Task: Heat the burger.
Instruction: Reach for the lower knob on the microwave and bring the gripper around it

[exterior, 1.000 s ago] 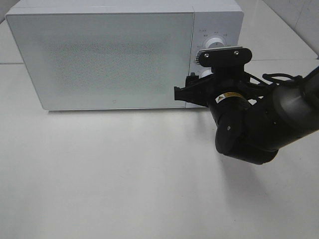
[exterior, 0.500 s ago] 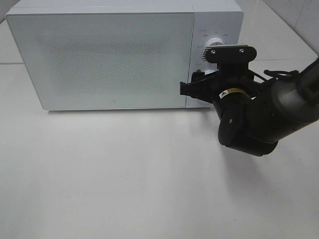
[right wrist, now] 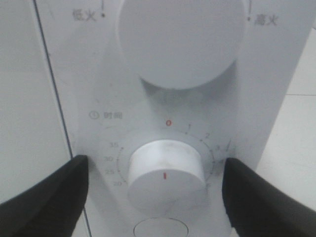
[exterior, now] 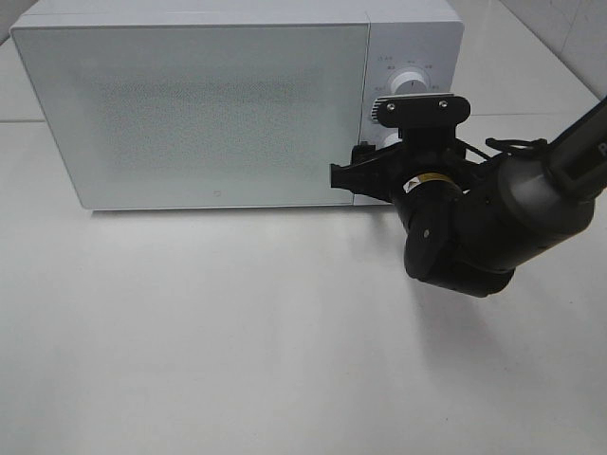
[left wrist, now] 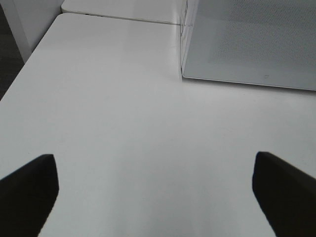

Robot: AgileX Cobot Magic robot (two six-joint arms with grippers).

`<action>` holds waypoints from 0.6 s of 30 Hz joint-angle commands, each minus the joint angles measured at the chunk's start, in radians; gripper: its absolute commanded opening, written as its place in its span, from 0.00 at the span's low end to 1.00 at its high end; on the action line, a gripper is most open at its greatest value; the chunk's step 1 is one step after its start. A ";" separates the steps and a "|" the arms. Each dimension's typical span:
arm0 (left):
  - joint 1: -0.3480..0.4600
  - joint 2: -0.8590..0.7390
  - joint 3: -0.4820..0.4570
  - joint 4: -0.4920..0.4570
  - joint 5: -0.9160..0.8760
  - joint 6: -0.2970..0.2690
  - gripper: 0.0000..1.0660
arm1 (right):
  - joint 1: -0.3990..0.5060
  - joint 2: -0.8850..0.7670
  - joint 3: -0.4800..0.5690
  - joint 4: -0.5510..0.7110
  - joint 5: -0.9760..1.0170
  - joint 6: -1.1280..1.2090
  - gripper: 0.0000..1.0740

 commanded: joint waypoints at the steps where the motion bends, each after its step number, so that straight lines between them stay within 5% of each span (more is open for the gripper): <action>1: 0.002 -0.015 0.001 0.000 -0.009 -0.001 0.94 | -0.006 -0.002 -0.021 -0.007 -0.032 0.003 0.70; 10: 0.002 -0.015 0.001 0.000 -0.009 -0.001 0.94 | -0.002 -0.004 -0.021 -0.005 -0.048 0.003 0.66; 13: 0.002 -0.015 0.001 0.000 -0.009 -0.001 0.94 | -0.002 -0.004 -0.021 -0.003 -0.060 0.005 0.54; 14: 0.002 -0.015 0.001 0.000 -0.009 -0.001 0.94 | -0.002 -0.004 -0.021 -0.003 -0.061 0.010 0.40; 16: 0.002 -0.015 0.001 0.000 -0.009 -0.001 0.94 | -0.002 -0.004 -0.021 -0.006 -0.061 0.015 0.33; 17: 0.002 -0.015 0.001 0.000 -0.009 -0.001 0.94 | -0.002 -0.004 -0.021 -0.011 -0.062 0.028 0.18; 18: 0.002 -0.015 0.001 0.000 -0.009 -0.001 0.94 | -0.002 -0.004 -0.021 -0.011 -0.062 0.028 0.18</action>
